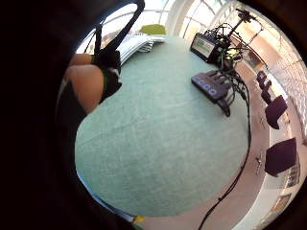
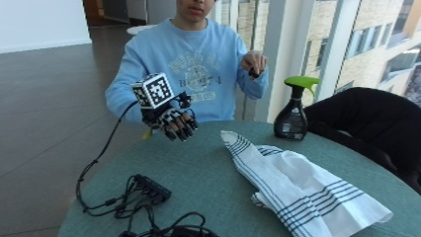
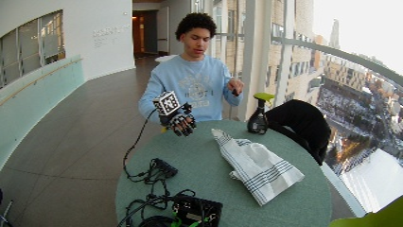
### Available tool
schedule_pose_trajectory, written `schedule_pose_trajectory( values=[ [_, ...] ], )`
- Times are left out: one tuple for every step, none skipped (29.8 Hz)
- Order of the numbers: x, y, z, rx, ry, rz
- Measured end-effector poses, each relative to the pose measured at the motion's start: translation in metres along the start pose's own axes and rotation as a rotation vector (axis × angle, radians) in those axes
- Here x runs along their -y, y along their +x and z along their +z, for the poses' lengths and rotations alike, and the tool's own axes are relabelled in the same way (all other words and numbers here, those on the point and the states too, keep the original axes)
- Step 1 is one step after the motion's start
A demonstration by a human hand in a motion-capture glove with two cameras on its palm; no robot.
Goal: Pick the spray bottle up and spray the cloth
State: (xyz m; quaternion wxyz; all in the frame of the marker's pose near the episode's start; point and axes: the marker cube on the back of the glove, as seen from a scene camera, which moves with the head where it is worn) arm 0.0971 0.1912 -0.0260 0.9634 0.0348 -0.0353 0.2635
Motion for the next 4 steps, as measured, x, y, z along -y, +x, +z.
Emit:
schedule_pose_trajectory(
  values=[
    [-0.0001, 0.0004, -0.0007, 0.0, 0.0, 0.0],
    [0.0002, 0.0009, -0.0013, 0.0, 0.002, 0.001],
    [0.0007, 0.0012, -0.0017, 0.002, 0.002, 0.002],
    [0.001, 0.0014, -0.0019, 0.002, 0.003, 0.003]
  ],
)
